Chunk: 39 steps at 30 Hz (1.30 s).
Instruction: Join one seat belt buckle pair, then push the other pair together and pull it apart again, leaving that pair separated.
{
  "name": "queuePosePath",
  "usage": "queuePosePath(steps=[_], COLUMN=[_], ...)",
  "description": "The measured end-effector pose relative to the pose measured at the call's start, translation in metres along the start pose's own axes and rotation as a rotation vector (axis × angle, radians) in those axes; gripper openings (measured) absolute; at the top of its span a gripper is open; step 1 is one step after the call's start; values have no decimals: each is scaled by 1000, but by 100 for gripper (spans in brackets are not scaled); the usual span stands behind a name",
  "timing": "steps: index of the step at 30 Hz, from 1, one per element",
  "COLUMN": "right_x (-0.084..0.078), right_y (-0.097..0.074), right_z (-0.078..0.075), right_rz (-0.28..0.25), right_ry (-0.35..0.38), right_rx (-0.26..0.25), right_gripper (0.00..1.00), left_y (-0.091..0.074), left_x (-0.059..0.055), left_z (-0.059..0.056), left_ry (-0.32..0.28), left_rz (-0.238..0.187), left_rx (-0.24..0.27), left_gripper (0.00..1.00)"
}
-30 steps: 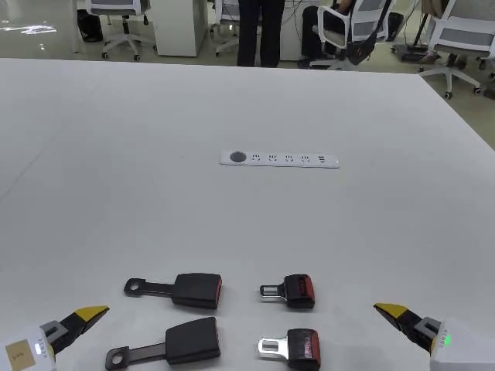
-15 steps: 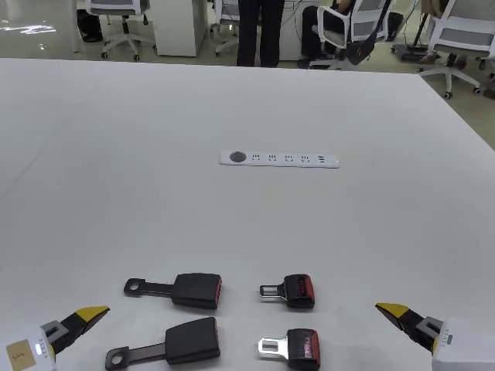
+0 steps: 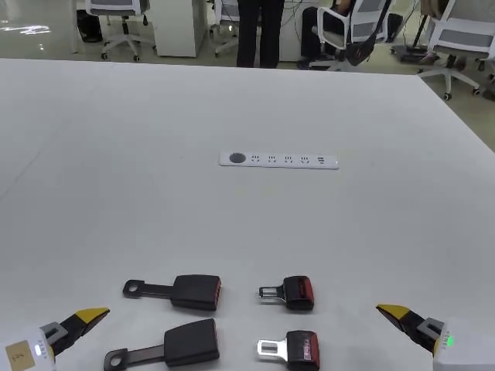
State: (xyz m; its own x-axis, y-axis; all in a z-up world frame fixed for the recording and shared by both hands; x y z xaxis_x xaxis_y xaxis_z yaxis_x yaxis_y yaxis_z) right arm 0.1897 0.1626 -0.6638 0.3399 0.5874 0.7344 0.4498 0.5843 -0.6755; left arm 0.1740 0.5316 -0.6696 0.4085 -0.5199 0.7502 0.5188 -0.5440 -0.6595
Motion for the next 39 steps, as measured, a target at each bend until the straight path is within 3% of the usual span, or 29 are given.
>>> queuePosePath(steps=[11, 21, 39], right_x=[1, 2, 12], right_y=[-1, 3, 22], right_z=[-4, -9, -14], right_rz=[6, 33, 62], right_ry=[-14, -71, -201], right_rx=[20, 59, 128], right_gripper=[99, 91, 69], left_y=[5, 13, 33], left_x=[1, 4, 11], left_z=[2, 7, 12], left_ry=[22, 56, 120], left_rz=[20, 64, 159], left_rx=[-21, -58, -122], left_gripper=[95, 91, 67])
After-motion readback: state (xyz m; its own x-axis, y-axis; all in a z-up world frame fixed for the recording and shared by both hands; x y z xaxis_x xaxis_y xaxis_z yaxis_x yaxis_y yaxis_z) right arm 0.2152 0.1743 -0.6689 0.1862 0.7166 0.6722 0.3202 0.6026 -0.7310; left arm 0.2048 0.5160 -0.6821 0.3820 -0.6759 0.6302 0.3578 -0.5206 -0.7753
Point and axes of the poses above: the centre of the closed fingertips' face, and the gripper's own axes: y roughly forward along the fingers, z roughly to its left, x roughly out of its top, the point moved 9 cm from there along -y, roughly backward along the fingers, and after that the axes turned 7 degrees about z, right-handed, at the moved point
